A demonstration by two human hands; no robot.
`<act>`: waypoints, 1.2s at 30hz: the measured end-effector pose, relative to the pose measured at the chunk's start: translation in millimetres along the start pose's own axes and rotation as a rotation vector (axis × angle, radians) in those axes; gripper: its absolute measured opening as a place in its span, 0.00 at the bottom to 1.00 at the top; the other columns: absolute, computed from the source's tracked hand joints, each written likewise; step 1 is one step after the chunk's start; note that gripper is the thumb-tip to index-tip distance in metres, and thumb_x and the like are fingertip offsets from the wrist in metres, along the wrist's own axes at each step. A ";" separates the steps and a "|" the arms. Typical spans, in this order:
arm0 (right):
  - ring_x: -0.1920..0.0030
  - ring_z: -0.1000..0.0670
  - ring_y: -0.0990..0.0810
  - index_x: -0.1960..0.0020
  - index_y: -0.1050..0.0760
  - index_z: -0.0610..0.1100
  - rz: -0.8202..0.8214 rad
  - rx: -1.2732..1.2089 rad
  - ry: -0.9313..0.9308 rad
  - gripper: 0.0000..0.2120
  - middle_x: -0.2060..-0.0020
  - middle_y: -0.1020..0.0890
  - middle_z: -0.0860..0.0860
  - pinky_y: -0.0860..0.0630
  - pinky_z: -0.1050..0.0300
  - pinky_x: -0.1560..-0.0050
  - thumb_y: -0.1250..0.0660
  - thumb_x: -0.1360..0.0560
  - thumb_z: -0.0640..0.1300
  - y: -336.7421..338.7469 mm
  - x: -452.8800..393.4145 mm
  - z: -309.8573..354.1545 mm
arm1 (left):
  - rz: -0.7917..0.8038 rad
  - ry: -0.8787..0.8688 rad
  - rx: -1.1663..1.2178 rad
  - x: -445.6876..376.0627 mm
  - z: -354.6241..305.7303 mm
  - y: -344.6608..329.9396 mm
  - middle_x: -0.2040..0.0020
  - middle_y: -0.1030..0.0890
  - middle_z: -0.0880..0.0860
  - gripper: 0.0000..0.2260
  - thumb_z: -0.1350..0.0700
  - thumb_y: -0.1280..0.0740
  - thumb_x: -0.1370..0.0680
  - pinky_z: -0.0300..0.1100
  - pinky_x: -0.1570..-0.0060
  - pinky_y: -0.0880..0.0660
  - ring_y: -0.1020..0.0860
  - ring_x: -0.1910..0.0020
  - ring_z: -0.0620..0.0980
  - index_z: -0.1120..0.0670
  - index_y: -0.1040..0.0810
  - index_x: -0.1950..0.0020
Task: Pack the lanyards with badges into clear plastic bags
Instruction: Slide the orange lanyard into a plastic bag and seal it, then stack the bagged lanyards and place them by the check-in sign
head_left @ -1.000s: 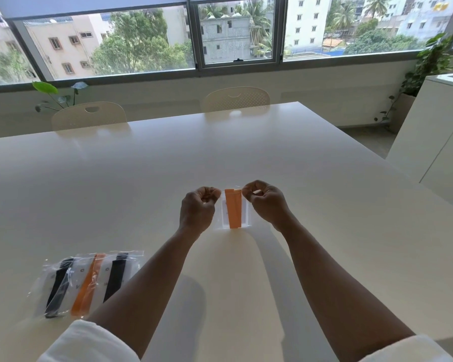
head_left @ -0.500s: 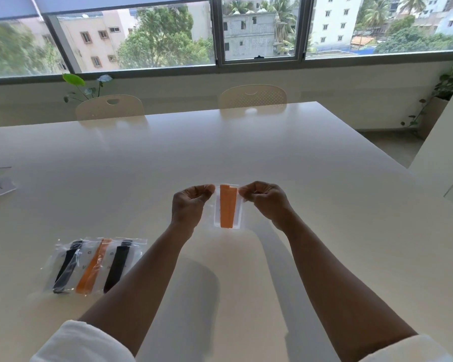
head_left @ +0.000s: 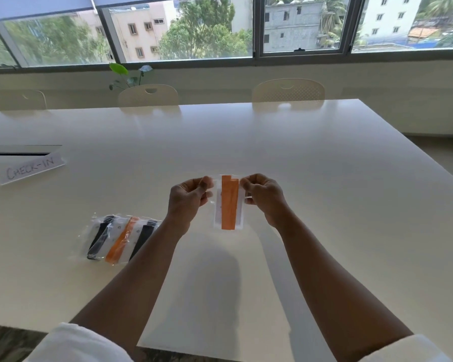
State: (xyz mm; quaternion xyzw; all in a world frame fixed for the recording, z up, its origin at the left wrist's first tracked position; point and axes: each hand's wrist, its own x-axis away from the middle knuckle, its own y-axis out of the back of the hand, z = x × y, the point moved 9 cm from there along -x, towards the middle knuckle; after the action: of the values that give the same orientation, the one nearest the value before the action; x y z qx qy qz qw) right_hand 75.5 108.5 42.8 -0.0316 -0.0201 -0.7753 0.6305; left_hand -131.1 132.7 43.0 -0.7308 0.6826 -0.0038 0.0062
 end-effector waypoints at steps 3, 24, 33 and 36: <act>0.60 0.50 0.19 0.56 0.23 0.43 0.026 -0.008 -0.032 0.05 0.61 0.19 0.49 0.20 0.57 0.57 0.35 0.21 0.41 -16.2 2.6 -6.7 | -0.079 -0.023 -0.060 2.2 -3.3 20.2 0.55 0.15 0.49 0.10 0.52 0.28 0.25 0.35 0.58 0.20 0.16 0.58 0.47 0.55 0.17 0.46; 0.61 0.48 0.16 0.58 0.19 0.46 -0.182 0.354 -0.115 0.06 0.62 0.16 0.48 0.17 0.49 0.53 0.32 0.25 0.46 -128.4 42.4 -67.0 | -0.134 -0.042 -0.659 5.2 23.9 152.8 0.55 0.14 0.48 0.12 0.44 0.27 0.25 0.38 0.60 0.23 0.18 0.56 0.47 0.52 0.14 0.50; 0.44 0.45 0.21 0.41 0.23 0.40 -0.261 0.667 -0.121 0.23 0.44 0.19 0.45 0.26 0.56 0.47 0.31 0.28 0.56 -137.5 54.2 -58.3 | -0.184 -0.092 -0.694 -0.8 18.8 179.6 0.56 0.14 0.47 0.08 0.46 0.27 0.25 0.38 0.56 0.25 0.19 0.56 0.46 0.49 0.15 0.52; 0.46 0.44 0.20 0.43 0.23 0.41 -0.186 0.795 -0.173 0.25 0.46 0.18 0.45 0.25 0.55 0.50 0.32 0.29 0.60 -147.3 53.3 -58.1 | -0.245 -0.120 -0.754 -3.5 16.4 201.9 0.52 0.15 0.49 0.06 0.46 0.28 0.25 0.43 0.53 0.24 0.21 0.48 0.52 0.47 0.17 0.54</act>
State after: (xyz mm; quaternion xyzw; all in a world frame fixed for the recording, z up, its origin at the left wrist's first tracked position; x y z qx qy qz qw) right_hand -80.8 82.4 -9.9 0.1510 -0.3735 -0.7554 0.5168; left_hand -332.5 122.5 23.7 -0.7568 0.5423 0.2887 -0.2232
